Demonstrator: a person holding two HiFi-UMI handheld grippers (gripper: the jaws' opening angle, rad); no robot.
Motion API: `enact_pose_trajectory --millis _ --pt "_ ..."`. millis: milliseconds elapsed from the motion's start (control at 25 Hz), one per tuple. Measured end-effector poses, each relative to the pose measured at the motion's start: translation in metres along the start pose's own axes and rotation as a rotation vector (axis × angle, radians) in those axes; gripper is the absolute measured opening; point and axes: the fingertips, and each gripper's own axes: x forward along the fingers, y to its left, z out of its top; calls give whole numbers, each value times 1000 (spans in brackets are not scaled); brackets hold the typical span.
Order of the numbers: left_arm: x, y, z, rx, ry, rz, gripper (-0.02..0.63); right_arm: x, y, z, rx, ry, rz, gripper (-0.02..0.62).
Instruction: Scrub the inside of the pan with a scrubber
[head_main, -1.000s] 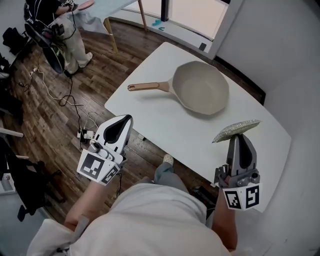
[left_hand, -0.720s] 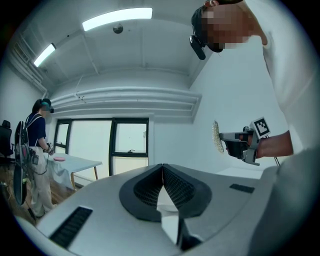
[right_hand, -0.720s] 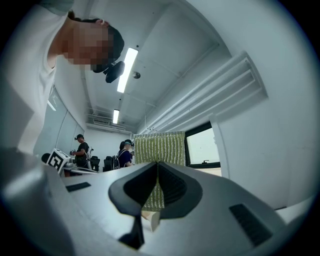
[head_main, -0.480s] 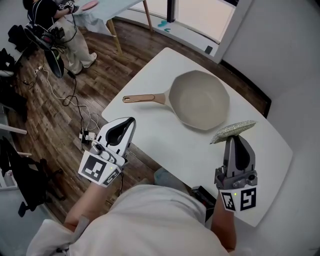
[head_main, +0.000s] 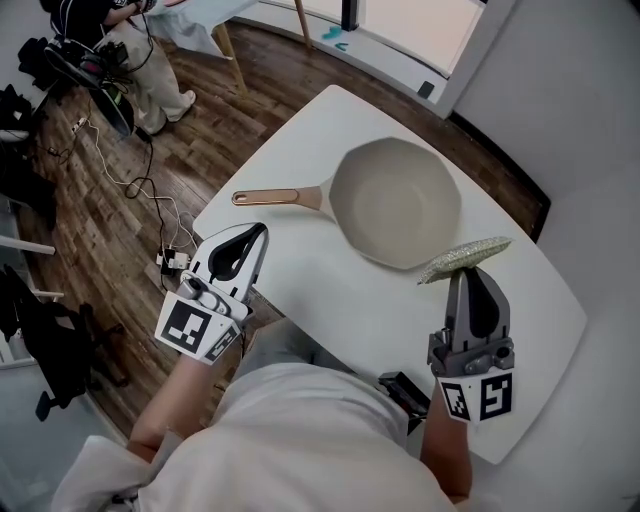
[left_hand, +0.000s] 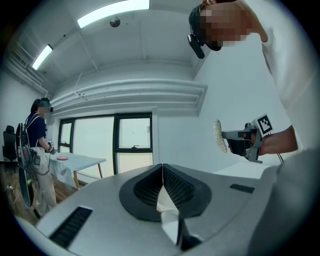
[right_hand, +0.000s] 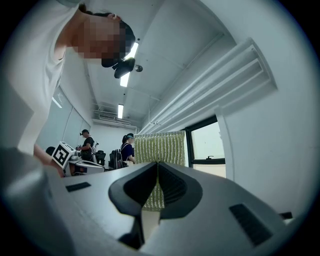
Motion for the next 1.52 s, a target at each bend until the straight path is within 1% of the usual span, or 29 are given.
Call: enact_pose_trajectory --millis 160,240,520,720,840,960,1120,1400,1520 --pt "13 3 -7 -7 21 -14 12 8 -10 -6 10 16 -13 25" --pt "21 4 -8 -7 24 -33 12 11 -14 -8 9 20 -25 25" --pt "53 -1 -17 -30 13 -178 13 14 -18 -6 -6 22 -106 25" --pt "82 3 -16 -17 13 -243 14 16 -30 -7 -13 43 -170 25" --pt "93 11 -15 -31 0 -270 14 20 -30 -7 -21 50 -193 25" --pt "103 18 -13 -55 -12 -293 14 24 -33 -8 -23 57 -202 25" --pt "114 30 -13 -58 -13 -289 14 33 -36 -8 -24 68 -197 25" --pt "122 44 -27 -67 35 -311 15 52 -34 -18 -8 79 -180 25" --pt "126 48 -37 -61 70 -331 18 60 -34 -23 -4 91 -172 25"
